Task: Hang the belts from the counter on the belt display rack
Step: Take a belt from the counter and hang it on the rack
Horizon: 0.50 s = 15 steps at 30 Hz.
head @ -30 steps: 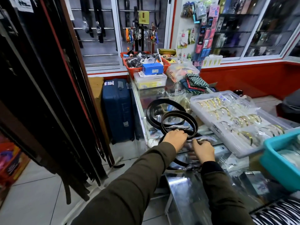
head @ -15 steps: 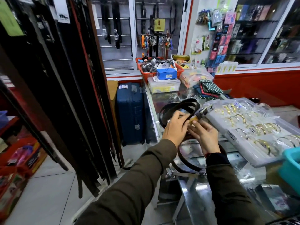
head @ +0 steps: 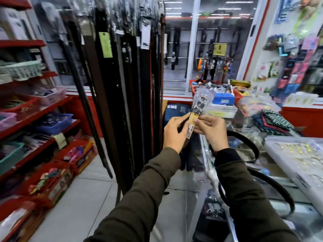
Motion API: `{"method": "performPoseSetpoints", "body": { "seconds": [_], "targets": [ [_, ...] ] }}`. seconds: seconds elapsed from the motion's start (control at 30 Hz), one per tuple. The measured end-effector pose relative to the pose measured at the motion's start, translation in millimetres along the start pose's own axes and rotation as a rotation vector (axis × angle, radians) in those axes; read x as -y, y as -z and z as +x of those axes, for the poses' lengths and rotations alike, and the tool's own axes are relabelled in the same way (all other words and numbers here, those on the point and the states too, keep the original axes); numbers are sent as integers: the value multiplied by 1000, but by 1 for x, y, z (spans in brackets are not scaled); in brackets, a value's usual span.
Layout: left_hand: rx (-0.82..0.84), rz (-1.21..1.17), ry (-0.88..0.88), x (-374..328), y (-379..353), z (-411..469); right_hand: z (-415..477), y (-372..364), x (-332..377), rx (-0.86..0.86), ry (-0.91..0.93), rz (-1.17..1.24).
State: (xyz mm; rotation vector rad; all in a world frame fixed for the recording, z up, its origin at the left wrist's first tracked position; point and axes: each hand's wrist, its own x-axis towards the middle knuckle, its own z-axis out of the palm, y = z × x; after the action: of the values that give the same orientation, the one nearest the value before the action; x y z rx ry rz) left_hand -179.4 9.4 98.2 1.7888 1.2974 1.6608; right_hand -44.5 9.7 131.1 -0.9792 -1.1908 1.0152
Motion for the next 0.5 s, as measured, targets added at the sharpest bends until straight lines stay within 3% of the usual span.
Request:
{"method": "performPoseSetpoints", "body": {
  "seconds": [0.1, 0.27, 0.5],
  "targets": [
    [-41, 25, 67, 0, 26, 0, 3, -29, 3, 85, -8, -13],
    [-145, 217, 31, 0, 69, 1, 1, -55, 8, 199, 24, -29],
    [-197, -158, 99, -13, 109, 10, 3, -92, 25, 252, 148, -54]
  ]
}}
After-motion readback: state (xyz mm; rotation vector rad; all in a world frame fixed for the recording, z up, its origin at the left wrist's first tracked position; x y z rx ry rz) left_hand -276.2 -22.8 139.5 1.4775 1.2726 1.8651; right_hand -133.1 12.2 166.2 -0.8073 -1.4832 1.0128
